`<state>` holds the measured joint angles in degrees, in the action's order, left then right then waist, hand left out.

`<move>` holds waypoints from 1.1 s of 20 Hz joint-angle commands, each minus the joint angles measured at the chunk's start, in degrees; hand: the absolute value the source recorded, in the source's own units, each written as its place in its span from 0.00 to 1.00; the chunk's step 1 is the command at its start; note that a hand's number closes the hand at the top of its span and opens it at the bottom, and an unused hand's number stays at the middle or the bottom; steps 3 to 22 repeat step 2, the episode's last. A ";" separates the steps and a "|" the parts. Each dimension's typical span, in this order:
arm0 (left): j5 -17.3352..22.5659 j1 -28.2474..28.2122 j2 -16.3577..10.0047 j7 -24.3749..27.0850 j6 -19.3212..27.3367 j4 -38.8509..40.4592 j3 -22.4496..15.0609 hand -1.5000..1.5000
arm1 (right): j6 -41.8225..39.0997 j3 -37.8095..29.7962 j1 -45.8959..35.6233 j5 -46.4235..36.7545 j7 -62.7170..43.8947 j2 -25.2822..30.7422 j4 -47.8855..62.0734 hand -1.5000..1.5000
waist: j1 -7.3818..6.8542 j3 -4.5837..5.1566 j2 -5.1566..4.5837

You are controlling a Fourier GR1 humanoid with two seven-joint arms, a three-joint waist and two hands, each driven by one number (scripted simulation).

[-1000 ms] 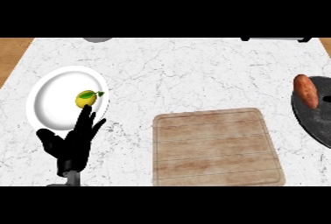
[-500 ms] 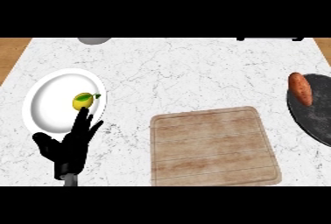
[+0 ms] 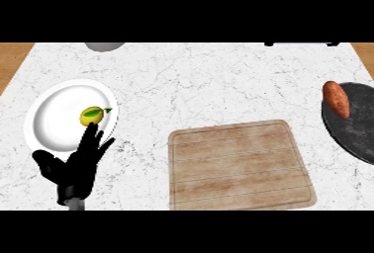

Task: Pick the sweet potato from the cutting board and place it in the pan

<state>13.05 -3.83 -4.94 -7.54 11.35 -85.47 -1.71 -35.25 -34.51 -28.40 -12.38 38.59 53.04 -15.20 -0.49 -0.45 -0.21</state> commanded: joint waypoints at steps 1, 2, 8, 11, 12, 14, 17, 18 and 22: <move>-0.68 0.07 0.39 -0.43 1.07 2.58 0.29 0.50 | -12.03 -0.26 4.32 1.35 10.05 1.80 -0.25 0.00 | 0.46 0.14 -0.21; -0.33 -0.33 0.24 0.37 0.16 3.39 0.47 0.50 | -12.27 0.05 5.52 1.39 9.86 1.84 -0.25 0.00 | 0.50 0.17 -0.19; -0.33 -0.33 0.24 0.37 0.16 3.39 0.47 0.50 | -12.27 0.05 5.52 1.39 9.86 1.84 -0.25 0.00 | 0.50 0.17 -0.19; -0.33 -0.33 0.24 0.37 0.16 3.39 0.47 0.50 | -12.27 0.05 5.52 1.39 9.86 1.84 -0.25 0.00 | 0.50 0.17 -0.19; -0.33 -0.33 0.24 0.37 0.16 3.39 0.47 0.50 | -12.27 0.05 5.52 1.39 9.86 1.84 -0.25 0.00 | 0.50 0.17 -0.19; -0.33 -0.33 0.24 0.37 0.16 3.39 0.47 0.50 | -12.27 0.05 5.52 1.39 9.86 1.84 -0.25 0.00 | 0.50 0.17 -0.19; -0.33 -0.33 0.24 0.37 0.16 3.39 0.47 0.50 | -12.27 0.05 5.52 1.39 9.86 1.84 -0.25 0.00 | 0.50 0.17 -0.19; -0.33 -0.33 0.24 0.37 0.16 3.39 0.47 0.50 | -12.27 0.05 5.52 1.39 9.86 1.84 -0.25 0.00 | 0.50 0.17 -0.19; -0.33 -0.33 0.24 0.37 0.16 3.39 0.47 0.50 | -12.27 0.05 5.52 1.39 9.86 1.84 -0.25 0.00 | 0.50 0.17 -0.19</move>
